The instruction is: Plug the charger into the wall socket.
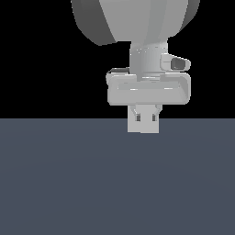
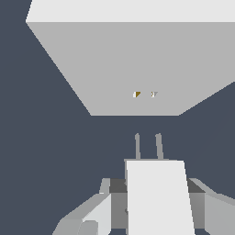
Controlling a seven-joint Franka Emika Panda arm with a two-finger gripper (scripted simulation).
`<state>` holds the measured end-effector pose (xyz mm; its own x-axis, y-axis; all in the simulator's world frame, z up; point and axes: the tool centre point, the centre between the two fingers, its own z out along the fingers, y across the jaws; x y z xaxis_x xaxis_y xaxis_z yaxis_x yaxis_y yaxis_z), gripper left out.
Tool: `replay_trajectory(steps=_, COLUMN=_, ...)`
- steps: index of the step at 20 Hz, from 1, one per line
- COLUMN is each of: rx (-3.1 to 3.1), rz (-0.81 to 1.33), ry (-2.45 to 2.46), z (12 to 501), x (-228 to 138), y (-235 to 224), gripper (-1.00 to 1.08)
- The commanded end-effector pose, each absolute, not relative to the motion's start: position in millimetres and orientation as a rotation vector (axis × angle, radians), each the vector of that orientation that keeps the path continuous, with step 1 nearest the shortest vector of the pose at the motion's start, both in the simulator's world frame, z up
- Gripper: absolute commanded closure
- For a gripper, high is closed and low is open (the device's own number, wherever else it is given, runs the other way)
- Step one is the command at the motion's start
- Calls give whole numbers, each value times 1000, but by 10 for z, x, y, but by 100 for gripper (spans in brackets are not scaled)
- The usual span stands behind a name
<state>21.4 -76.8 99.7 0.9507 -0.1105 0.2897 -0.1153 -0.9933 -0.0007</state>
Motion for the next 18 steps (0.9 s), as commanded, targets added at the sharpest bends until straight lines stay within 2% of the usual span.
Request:
replay_trajectory(steps=1, rx=3086, rz=458, ry=-179, z=999, x=263, y=-774, gripper=108)
replay_trajectory(steps=11, rx=3086, rz=458, ry=-179, z=1001, x=594, y=-812, gripper=108)
replay_trajectory(steps=18, rx=3086, rz=458, ry=-179, z=1001, x=670, y=-821, gripper=108)
